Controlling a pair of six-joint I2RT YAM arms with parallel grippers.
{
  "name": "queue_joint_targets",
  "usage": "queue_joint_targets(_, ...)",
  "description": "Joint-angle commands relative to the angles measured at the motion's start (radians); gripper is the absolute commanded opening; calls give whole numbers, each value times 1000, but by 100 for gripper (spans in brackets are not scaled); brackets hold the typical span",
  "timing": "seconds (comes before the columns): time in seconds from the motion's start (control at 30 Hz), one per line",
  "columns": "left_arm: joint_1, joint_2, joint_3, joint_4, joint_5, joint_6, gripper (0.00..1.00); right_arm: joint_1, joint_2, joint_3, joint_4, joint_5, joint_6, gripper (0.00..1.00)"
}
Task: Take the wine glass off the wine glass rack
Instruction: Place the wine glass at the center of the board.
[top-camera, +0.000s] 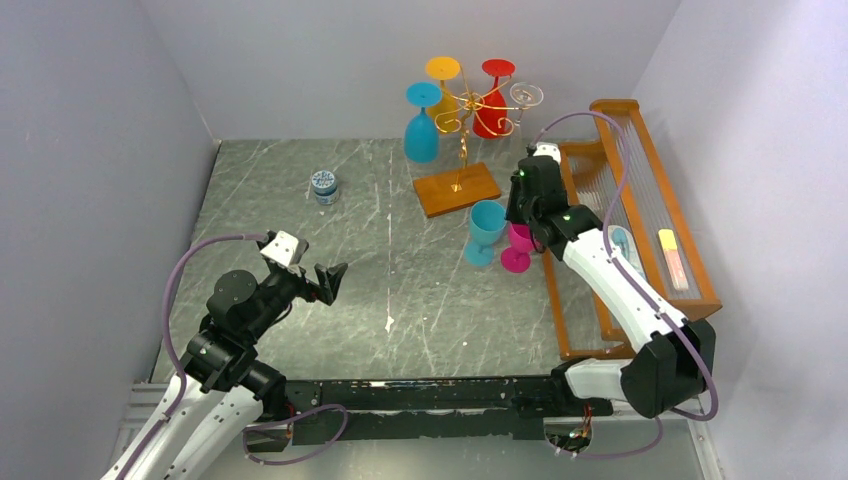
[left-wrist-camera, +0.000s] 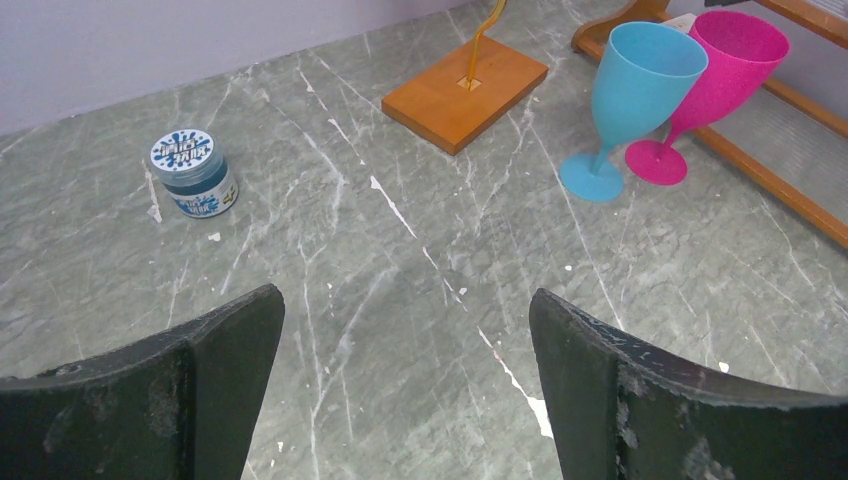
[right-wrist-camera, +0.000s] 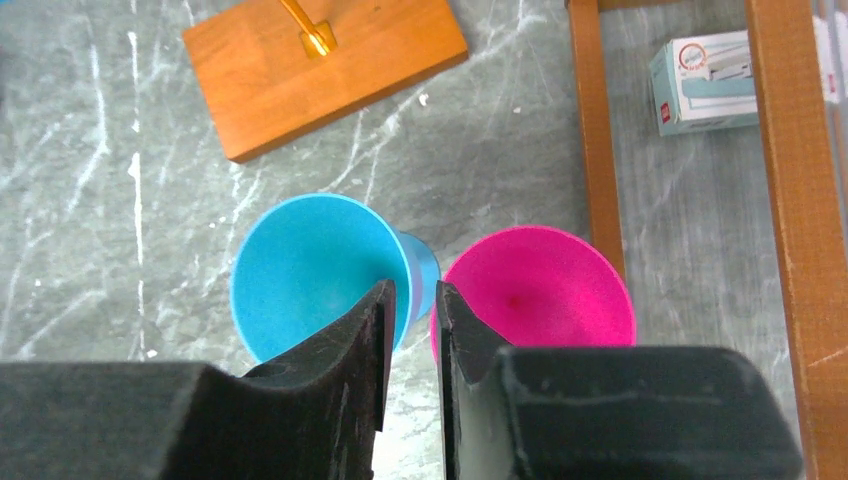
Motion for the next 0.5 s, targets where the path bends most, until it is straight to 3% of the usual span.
queue_joint_targets(0.0,2,-2,22,-6,26,8,97,-6,-36,44,-35,-31,-2,28)
queue_joint_targets(0.47,3,9,25,-9,26,4,97,-6,-111,79,-1,-206,64,34)
